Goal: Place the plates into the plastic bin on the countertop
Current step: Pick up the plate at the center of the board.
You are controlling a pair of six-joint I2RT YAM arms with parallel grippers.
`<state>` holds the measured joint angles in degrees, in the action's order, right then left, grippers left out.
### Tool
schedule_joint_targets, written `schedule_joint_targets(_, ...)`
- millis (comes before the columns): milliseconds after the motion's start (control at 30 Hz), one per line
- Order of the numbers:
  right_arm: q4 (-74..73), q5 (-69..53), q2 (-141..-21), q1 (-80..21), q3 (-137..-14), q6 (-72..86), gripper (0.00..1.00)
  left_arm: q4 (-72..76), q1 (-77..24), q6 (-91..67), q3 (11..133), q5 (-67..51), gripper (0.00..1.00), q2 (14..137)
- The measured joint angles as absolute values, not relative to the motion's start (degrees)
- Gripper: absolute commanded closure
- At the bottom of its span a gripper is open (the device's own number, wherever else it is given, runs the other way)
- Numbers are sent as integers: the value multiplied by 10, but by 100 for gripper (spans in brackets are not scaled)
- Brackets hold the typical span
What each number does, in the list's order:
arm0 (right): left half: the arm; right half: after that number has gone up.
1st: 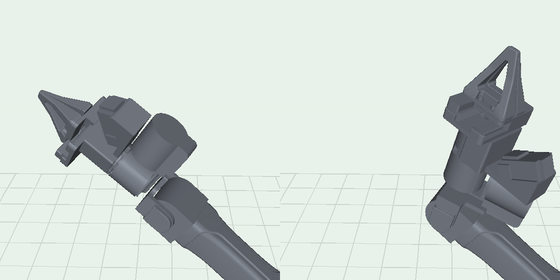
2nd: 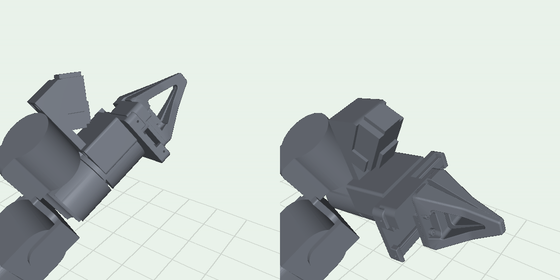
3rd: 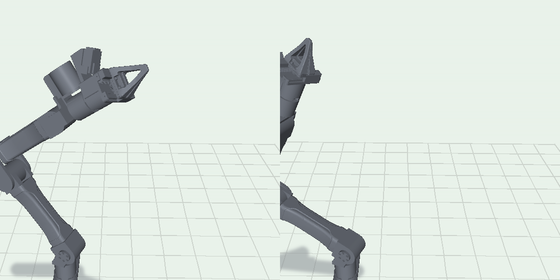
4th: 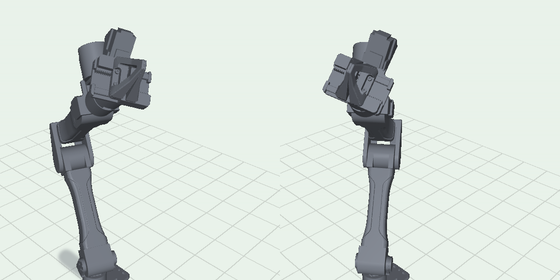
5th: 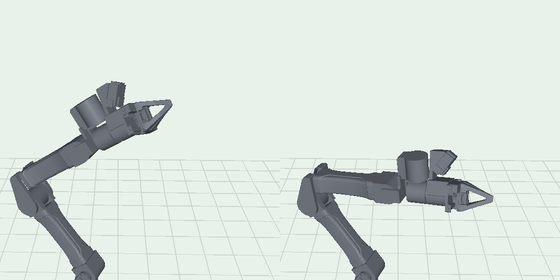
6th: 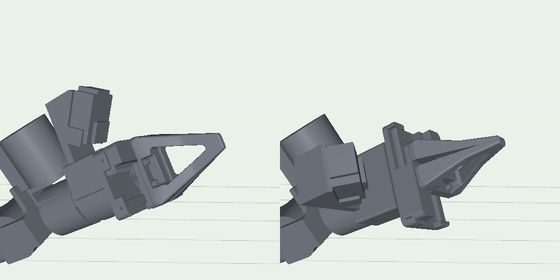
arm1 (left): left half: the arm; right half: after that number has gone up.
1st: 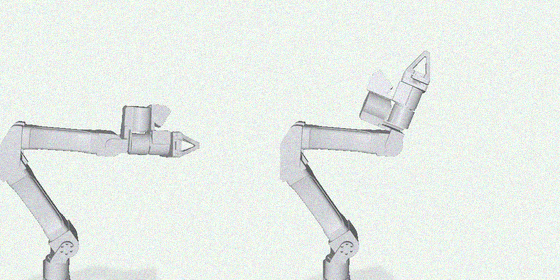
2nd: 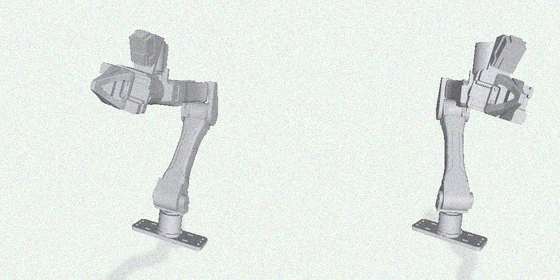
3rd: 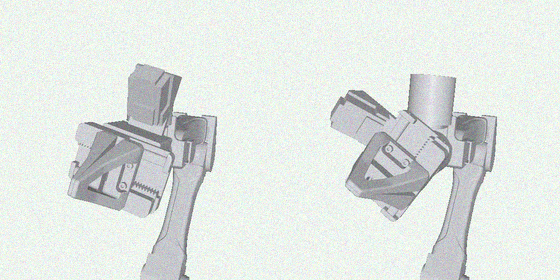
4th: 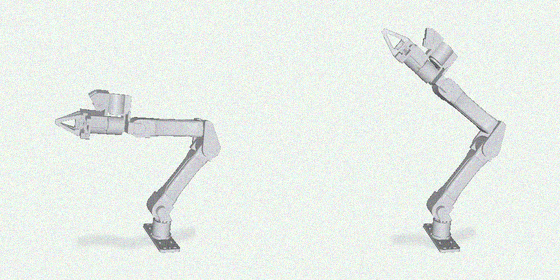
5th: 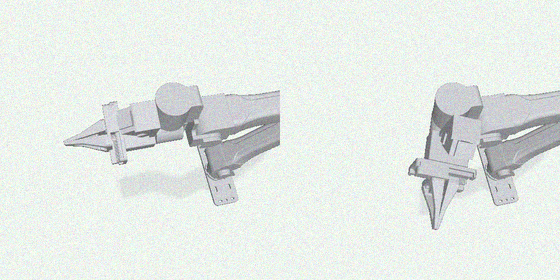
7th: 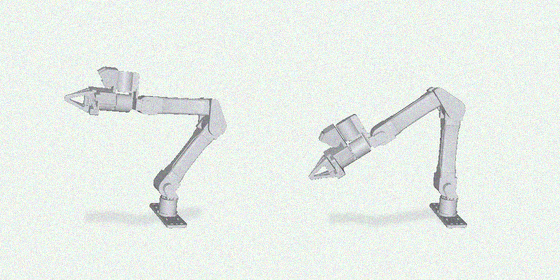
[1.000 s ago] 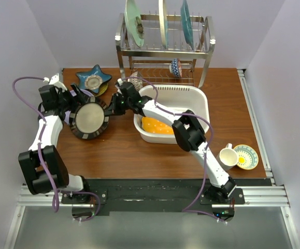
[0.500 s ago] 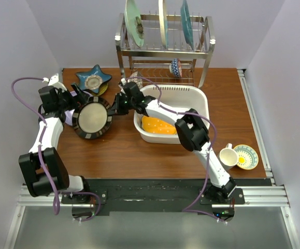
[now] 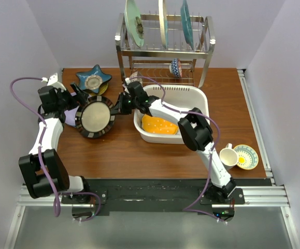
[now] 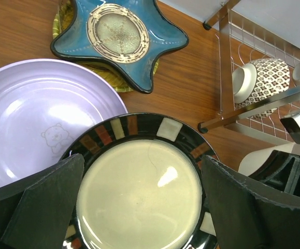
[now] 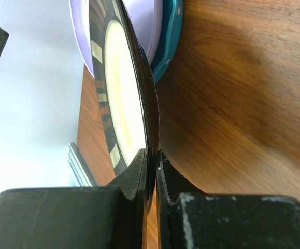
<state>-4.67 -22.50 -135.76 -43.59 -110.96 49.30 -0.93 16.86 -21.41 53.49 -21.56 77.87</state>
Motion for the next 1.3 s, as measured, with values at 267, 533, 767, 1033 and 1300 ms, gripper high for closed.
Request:
schedule_joint_targets(267,-47,-227,-1331,-434,-1092,494,100,-9,174,-215,529,-202,0,766)
schedule_joint_targets(533,-30,-237,-1321,-432,-1083,503,100,-9,176,-215,526,-194,0,762)
schedule_joint_targets(767,-26,-238,-1299,-430,-1061,505,100,-9,176,-215,526,-190,0,761)
schedule_joint_targets(1033,-14,-251,-1268,-426,-1051,513,100,-9,176,-215,526,-187,0,759)
schedule_joint_targets(1300,-4,-256,-1241,-420,-1033,516,100,-10,176,-215,526,-185,0,757)
